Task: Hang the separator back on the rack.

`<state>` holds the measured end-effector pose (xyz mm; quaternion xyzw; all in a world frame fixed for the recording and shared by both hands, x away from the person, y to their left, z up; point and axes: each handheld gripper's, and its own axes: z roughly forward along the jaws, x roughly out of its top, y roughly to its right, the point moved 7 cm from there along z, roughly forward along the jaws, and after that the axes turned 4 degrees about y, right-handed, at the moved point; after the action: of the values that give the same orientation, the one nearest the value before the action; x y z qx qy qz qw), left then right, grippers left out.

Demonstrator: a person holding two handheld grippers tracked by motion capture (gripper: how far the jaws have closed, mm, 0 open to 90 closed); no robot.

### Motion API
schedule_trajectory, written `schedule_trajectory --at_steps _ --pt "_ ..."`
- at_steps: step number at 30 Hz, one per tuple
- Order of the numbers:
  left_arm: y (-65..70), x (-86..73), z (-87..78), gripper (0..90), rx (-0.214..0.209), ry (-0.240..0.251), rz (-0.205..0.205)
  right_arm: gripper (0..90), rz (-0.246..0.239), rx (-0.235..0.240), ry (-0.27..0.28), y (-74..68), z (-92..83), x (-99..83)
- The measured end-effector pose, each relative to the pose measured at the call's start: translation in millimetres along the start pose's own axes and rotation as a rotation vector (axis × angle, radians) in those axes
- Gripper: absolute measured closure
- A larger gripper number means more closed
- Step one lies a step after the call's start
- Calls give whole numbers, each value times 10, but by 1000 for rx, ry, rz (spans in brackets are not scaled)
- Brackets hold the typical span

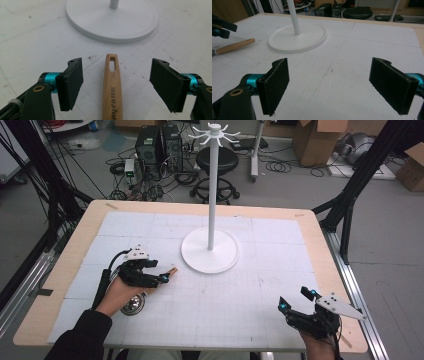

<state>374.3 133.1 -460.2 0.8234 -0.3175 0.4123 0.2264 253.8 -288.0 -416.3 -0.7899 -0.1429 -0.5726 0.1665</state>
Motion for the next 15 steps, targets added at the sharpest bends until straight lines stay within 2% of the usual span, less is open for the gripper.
schedule_trajectory --at_steps 2,4,9,15 --pt "-9 -46 44 271 6 -34 15 149 0 1 2 0 -1 1" --pt "-15 -65 69 277 2 -48 21 149 2 -1 2 5 -3 1" --pt "-42 -133 108 335 9 -93 33 149 6 -2 4 13 -8 1" --pt "-20 -187 109 427 -5 -134 51 149 6 -1 3 15 -9 -1"
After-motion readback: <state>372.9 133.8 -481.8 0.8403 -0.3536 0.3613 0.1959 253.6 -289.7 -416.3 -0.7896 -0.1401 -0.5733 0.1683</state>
